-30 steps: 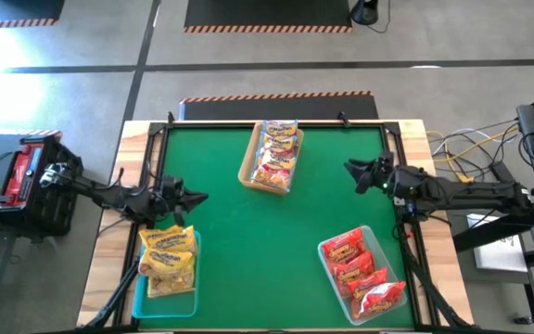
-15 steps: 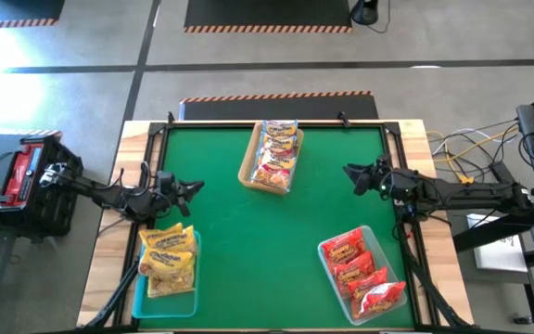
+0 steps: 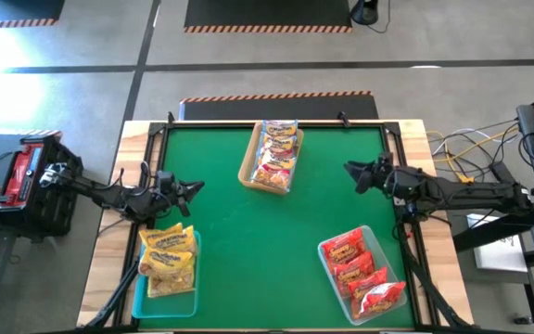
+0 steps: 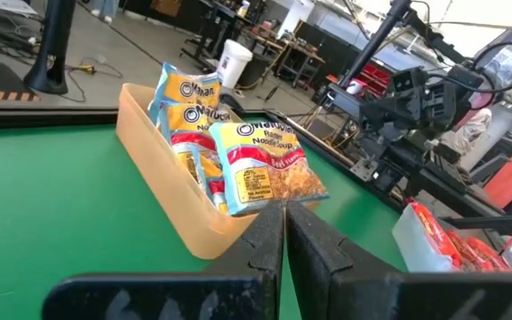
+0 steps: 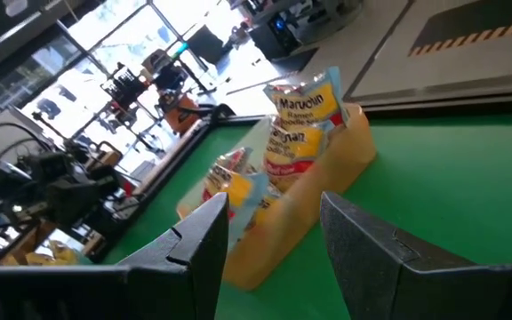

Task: Sort Maruchan noodles
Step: Return to Home Position

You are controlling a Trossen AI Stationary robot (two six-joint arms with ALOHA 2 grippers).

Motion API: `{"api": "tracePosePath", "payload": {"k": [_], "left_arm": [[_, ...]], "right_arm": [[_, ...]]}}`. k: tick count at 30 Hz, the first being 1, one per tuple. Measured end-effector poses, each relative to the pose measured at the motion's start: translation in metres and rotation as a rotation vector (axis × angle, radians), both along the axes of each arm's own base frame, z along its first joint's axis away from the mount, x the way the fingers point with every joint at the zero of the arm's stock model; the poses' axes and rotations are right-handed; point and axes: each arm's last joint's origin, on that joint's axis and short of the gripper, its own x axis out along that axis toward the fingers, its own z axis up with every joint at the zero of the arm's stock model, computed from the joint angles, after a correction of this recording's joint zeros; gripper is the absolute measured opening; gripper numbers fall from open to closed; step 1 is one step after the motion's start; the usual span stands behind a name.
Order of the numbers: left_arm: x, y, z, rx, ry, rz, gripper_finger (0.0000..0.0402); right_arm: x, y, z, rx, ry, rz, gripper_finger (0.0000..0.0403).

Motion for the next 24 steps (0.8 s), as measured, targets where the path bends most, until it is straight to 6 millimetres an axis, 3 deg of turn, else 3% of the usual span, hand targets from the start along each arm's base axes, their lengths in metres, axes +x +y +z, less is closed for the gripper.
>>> {"api": "tracePosePath", "payload": {"k": [10, 24], "left_arm": [[0.000, 0.000, 0.000, -0.001, 0.001, -0.005, 0.0000], [0.000, 0.000, 0.000, -0.001, 0.001, -0.006, 0.0000]], "right_arm": [[0.000, 0.000, 0.011, -0.003, -0.036, 0.000, 0.0166], [0.000, 0.000, 0.011, -0.003, -0.037, 0.000, 0.0166]]}}
